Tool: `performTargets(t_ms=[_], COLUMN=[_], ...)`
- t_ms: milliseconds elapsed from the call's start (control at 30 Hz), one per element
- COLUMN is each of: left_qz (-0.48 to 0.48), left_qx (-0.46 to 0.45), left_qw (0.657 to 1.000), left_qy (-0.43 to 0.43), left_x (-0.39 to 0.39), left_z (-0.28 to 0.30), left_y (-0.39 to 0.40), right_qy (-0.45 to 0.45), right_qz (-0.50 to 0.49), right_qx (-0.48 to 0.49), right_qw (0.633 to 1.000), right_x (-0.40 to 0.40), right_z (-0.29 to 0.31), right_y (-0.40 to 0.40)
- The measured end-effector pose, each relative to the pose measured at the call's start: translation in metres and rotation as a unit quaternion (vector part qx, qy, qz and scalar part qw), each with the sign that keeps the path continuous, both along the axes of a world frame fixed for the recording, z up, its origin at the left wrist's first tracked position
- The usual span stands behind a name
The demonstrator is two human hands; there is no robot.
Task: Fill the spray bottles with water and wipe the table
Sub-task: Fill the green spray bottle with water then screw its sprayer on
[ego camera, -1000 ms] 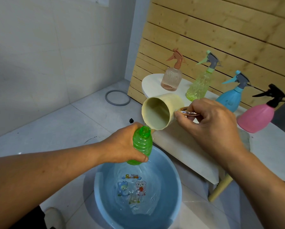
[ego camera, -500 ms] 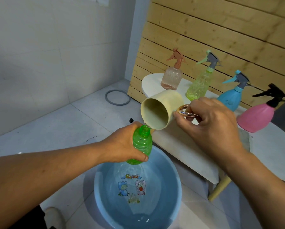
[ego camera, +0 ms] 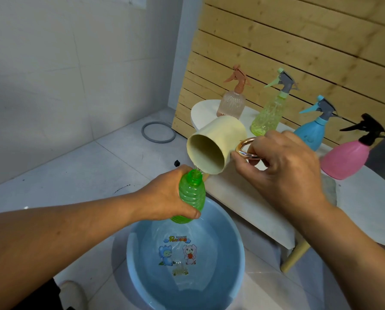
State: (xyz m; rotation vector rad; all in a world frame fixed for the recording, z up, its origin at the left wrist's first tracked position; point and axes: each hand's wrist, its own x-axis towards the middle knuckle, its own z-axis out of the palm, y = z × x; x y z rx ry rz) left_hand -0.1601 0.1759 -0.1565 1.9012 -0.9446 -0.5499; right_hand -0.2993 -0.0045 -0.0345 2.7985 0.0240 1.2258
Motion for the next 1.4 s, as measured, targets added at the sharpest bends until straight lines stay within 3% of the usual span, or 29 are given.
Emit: performTargets(t_ms=[433,500,600,733,933,1033,1167,1300,1400], left_qz=[0.005,0.006,0.011,0.022,0.047,0.057,0.065,0.078,0.093], left_qx=[-0.021,-0.022,-0.022,-0.027,-0.043,-0.047,-0.053,-0.052,-0.041], left_qw=[1.000,1.000,1.000,0.999,0.998,0.997,0.996,0.996,0.995], left_qy=[0.019,0.018,0.014,0.007,0.001,0.002,0.001,0.002,0.009], left_x=[-0.002,-0.002,-0.002,0.000,0.004,0.008,0.012,0.014,0.015], left_z=[0.008,0.008,0.009,0.009,0.011,0.010,0.012,0.012,0.007], left_y=[0.000,0.000,0.000,0.001,0.000,-0.001,-0.001,0.003,0.007], right_qy=[-0.053,-0.046,-0.008,0.074,0.272,0.375,0.506,0.537,0.559], right_qz=[0.050,0.044,-0.011,-0.077,-0.156,-0.181,-0.221,-0.252,-0.252], right_qx=[-0.097,-0.052,0.127,0.405,0.589,0.563,0.378,0.257,0.235], right_qw=[0.993,0.997,0.992,0.908,0.745,0.714,0.743,0.763,0.754], right_x=[0.000,0.001,0.004,0.014,0.039,0.050,0.053,0.034,0.021], right_z=[-0.002,-0.003,-0.006,-0.021,-0.073,-0.113,-0.183,-0.252,-0.293], right_y=[-0.002,0.000,0.000,-0.015,-0.037,-0.048,-0.053,-0.049,-0.049])
